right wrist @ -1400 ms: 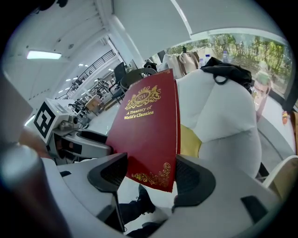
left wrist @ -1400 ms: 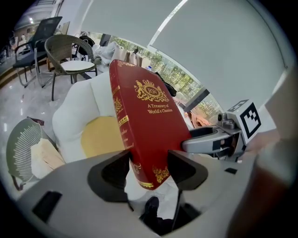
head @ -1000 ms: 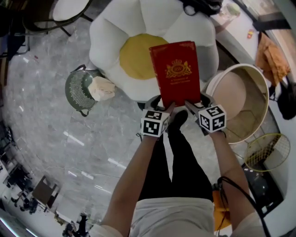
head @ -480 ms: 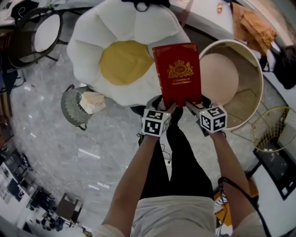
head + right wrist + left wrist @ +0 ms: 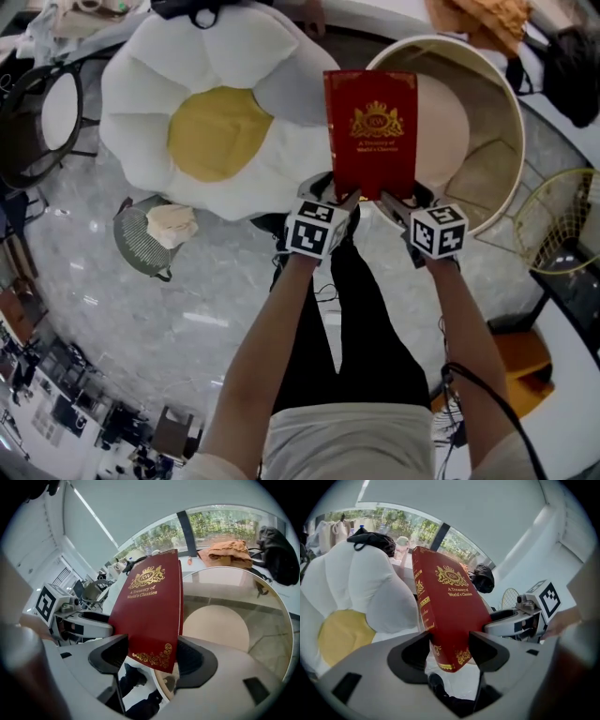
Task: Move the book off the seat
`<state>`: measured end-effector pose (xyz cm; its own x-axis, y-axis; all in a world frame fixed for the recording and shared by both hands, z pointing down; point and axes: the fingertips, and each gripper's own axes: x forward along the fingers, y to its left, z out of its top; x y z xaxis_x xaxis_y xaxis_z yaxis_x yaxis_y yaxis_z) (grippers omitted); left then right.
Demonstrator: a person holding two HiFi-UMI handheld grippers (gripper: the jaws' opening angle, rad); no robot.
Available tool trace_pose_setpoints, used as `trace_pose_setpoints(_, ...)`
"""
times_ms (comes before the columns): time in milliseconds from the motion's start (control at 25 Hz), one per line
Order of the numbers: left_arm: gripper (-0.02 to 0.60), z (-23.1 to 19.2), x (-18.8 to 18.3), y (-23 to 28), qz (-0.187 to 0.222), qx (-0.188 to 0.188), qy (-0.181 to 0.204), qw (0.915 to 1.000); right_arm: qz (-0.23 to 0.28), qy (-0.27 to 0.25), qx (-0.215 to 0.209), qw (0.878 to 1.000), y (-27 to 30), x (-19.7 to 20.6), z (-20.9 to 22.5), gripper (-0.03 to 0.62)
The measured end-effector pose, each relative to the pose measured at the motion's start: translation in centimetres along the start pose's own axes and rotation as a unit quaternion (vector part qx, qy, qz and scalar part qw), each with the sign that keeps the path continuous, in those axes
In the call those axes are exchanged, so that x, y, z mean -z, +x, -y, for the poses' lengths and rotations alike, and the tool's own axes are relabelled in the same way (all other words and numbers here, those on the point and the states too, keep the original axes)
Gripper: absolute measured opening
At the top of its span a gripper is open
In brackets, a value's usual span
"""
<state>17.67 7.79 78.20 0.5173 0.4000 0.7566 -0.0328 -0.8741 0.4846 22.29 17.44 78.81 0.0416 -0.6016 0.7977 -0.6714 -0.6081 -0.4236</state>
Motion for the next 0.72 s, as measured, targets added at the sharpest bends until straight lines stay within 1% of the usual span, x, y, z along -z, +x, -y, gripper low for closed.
trace_pose_setpoints(160, 0.258, 1.3, 0.7, 3.5, -0.028, 0.027, 0.036, 0.9986, 0.01, 0.046, 0.022, 0.999, 0.0, 2.6, 3.0, 0.319)
trace_pose_setpoints(360, 0.258, 3.6, 0.2, 7.1, -0.058, 0.051, 0.071, 0.9945, 0.02, 0.091, 0.038, 0.995, -0.9, 4.2, 6.6, 0.319)
trace_pose_setpoints(560, 0.258, 5.7, -0.1, 10.6, -0.088, 0.072, 0.096, 0.9889, 0.027, 0.134, 0.053, 0.989, -1.8, 5.8, 10.1, 0.319)
trace_pose_setpoints(720, 0.258, 6.9, -0.6, 13.0, -0.105, 0.079, 0.104, 0.9858, 0.031, 0.164, 0.057, 0.984, -2.0, 6.3, 12.5, 0.319)
